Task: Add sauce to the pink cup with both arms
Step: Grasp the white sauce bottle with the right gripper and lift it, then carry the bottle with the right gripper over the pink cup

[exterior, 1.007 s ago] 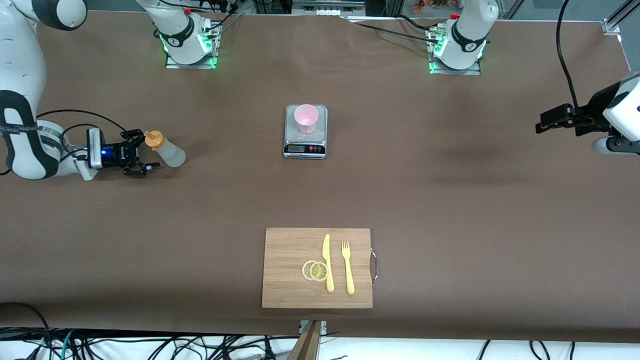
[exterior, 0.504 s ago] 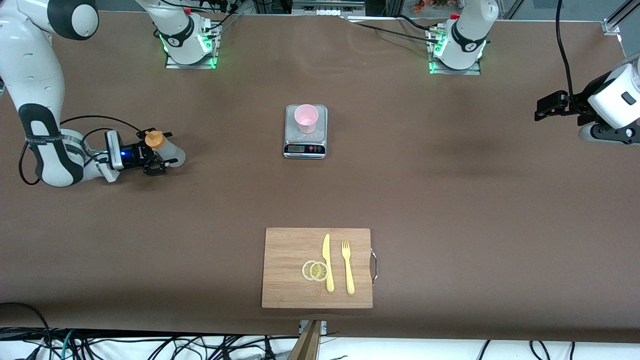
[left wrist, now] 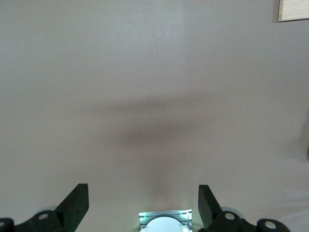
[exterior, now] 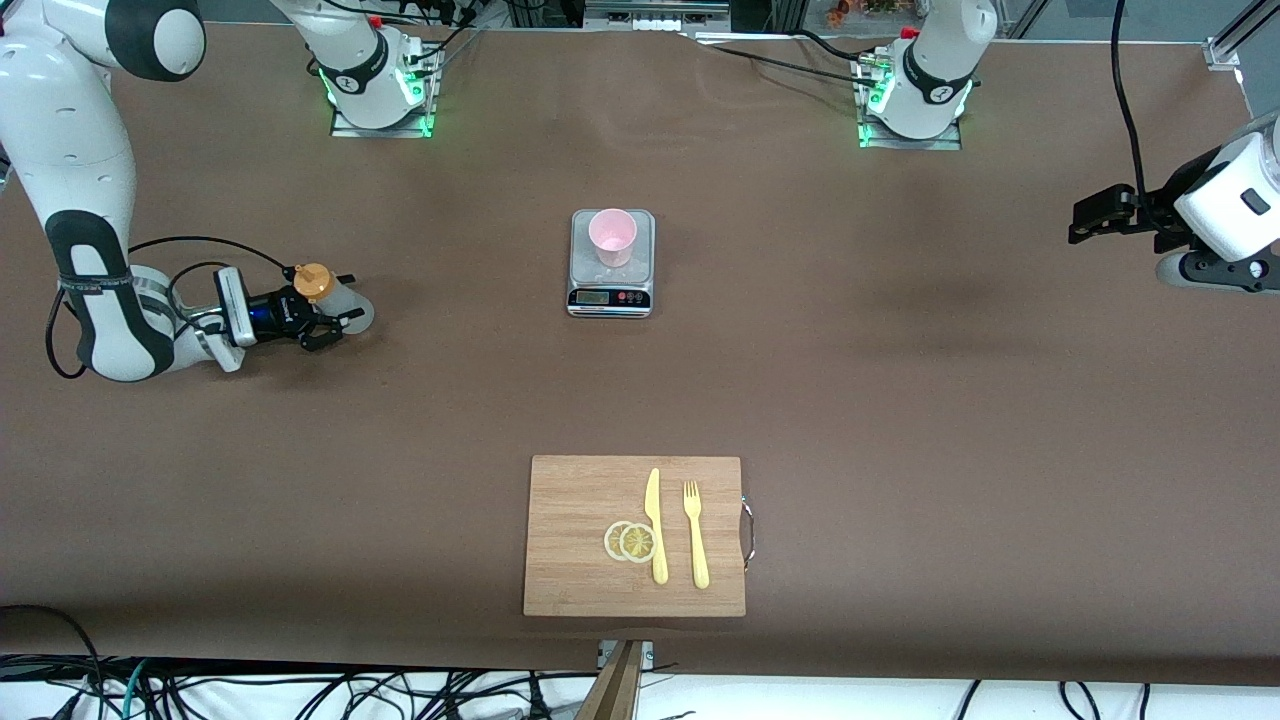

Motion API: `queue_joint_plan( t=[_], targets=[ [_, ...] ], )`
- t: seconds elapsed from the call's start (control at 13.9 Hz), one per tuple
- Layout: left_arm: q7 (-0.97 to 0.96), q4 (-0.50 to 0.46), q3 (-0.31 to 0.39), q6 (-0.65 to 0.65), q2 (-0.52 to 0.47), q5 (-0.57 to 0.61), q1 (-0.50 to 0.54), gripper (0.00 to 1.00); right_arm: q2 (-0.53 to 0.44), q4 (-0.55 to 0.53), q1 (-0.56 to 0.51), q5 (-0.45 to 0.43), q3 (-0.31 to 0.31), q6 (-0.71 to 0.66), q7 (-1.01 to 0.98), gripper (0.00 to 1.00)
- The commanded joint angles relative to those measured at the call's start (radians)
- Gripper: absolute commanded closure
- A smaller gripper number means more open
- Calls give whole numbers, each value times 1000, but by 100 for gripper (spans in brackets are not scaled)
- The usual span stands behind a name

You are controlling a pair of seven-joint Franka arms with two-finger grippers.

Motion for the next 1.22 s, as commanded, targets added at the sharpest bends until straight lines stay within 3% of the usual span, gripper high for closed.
queue_joint_plan(
  t=[0.0,0.29,0.58,1.01,1.15],
  targets=[
    [21,31,-10,-14,19,19,9,0,-6,72,41,-26,-2,-22,111,100],
    [17,44,-14,-14,19,20,-1,0,-90,126,130,-69,-1,-21,368,100],
    [17,47,-14,-14,25,22,1,0,-168,259,254,-303,-1,7,583,100],
    [17,47,-14,-14,25,17,1,0,-282,266,517,-584,1,98,896,100],
    [18,47,-14,-14,27,14,1,0,-299,269,580,-681,47,101,1001,100]
  ],
)
